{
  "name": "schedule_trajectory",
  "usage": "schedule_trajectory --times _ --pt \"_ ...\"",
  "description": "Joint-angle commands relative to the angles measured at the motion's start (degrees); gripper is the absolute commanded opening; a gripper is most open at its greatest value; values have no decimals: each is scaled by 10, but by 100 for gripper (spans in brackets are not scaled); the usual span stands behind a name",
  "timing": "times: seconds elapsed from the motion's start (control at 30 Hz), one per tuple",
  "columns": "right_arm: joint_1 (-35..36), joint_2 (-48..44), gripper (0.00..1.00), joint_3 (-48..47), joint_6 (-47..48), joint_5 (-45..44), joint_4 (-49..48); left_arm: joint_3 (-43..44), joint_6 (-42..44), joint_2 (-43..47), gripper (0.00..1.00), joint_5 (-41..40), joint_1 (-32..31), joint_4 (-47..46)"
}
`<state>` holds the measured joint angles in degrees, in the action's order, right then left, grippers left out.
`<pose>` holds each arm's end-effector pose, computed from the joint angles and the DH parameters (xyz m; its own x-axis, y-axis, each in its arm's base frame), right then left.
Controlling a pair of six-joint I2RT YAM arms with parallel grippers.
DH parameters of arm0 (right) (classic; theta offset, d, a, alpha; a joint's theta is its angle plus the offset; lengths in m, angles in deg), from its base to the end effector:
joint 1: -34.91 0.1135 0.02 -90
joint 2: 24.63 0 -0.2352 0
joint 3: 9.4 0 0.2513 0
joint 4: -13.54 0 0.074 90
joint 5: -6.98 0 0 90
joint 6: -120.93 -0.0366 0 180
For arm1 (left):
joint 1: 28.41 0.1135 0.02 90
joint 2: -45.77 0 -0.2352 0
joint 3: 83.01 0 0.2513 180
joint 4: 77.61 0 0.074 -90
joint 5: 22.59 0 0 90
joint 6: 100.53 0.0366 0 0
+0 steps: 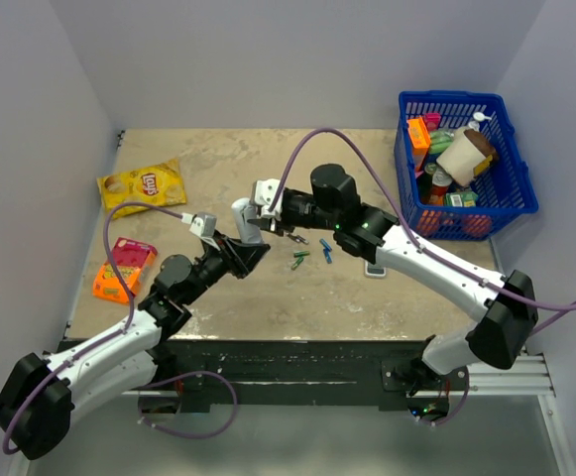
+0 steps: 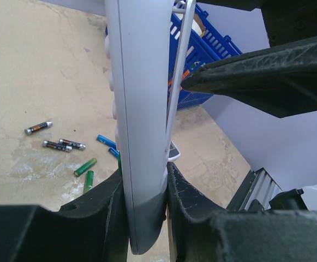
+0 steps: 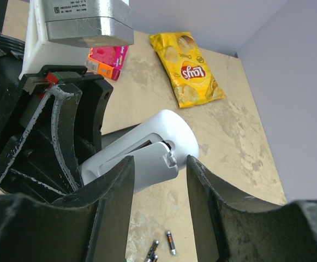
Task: Load the batteries into the remote control
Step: Remove the battery cover from the remote control.
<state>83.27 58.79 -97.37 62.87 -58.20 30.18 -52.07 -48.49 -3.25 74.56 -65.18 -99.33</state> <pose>0.2200 0.2706 0.3446 0.3850 -0.2896 -0.8763 -0.8807 0.1687 -0.4427 0.1693 -0.1322 0.2201 -0.3865 -0.4731 -0.7917 0.5780 0.5447 -0.6076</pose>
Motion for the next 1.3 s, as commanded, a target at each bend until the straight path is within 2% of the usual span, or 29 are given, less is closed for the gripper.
schedule_trajectory --times 0.0,0.37,0.47,0.7,0.83,0.9,1.0,1.2,1.27 --pt "1 1 46 -31 -7 5 -16 8 2 0 0 24 3 -58" --pt "2 4 44 -67 -17 15 51 1 9 10 0 23 7 -51" --pt "1 -1 50 -87 -43 8 65 1 8 7 0 21 6 -54" --pt "2 -19 54 -122 -185 -19 54 4 2 -15 0 25 7 -80" --pt "2 -21 56 -135 -320 -108 48 4 -9 -25 0 29 7 -97" --pt "2 -18 54 -154 -412 -175 79 3 -10 -28 0 29 7 -103" --pt "2 -9 54 -193 -489 -243 149 4 -11 -28 0 28 7 -104" --pt "7 20 55 -248 -585 -255 261 4 -9 -28 0 25 7 -105" --pt "12 28 58 -261 -595 -250 286 4 -9 -30 0 25 7 -105"
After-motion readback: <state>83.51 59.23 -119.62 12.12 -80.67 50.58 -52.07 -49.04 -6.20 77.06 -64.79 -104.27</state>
